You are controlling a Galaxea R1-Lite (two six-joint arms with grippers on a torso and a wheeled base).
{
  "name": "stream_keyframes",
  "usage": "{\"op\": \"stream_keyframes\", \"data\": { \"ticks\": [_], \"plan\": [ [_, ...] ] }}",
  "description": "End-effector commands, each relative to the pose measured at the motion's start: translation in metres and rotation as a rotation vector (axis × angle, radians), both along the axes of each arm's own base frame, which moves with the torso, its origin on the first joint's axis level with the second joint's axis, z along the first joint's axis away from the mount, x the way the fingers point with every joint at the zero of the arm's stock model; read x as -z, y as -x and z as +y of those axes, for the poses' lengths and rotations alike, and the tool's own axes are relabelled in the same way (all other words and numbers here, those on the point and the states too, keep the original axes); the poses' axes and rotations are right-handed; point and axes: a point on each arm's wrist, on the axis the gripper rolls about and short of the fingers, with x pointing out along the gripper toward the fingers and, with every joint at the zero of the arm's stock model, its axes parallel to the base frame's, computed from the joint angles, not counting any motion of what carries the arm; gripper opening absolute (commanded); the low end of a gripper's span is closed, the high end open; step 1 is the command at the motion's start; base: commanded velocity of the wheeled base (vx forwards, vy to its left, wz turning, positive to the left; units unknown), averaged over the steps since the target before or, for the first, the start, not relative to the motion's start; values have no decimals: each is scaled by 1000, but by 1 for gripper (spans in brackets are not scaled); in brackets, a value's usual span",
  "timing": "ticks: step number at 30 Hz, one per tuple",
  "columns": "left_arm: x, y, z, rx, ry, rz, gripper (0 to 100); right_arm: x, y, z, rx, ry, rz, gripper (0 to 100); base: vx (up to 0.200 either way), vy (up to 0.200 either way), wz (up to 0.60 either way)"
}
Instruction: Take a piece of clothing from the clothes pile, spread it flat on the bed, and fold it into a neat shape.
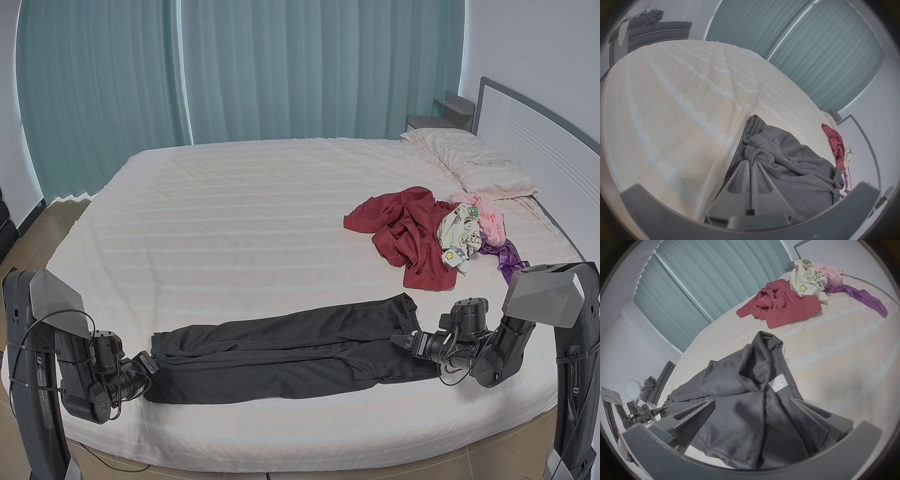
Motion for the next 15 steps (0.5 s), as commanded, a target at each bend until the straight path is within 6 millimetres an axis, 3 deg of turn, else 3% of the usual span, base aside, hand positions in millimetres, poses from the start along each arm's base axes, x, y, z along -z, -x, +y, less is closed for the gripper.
{"op": "stream_keyframes", "data": {
  "ticks": [1,10,11,15],
  "plan": [
    [0,0,0,1,-1,1,0,13,2,-1,-6,2,32,100,0,0,0],
    [0,0,0,1,2,1,0,19,-2,0,-19,-7,32,100,0,0,0],
    [0,0,0,1,2,1,0,19,-4,0,-17,-8,28,0,0,0,0],
    [0,0,0,1,2,1,0,18,-7,0,-8,-15,18,0,0,0,0]
  ]
}}
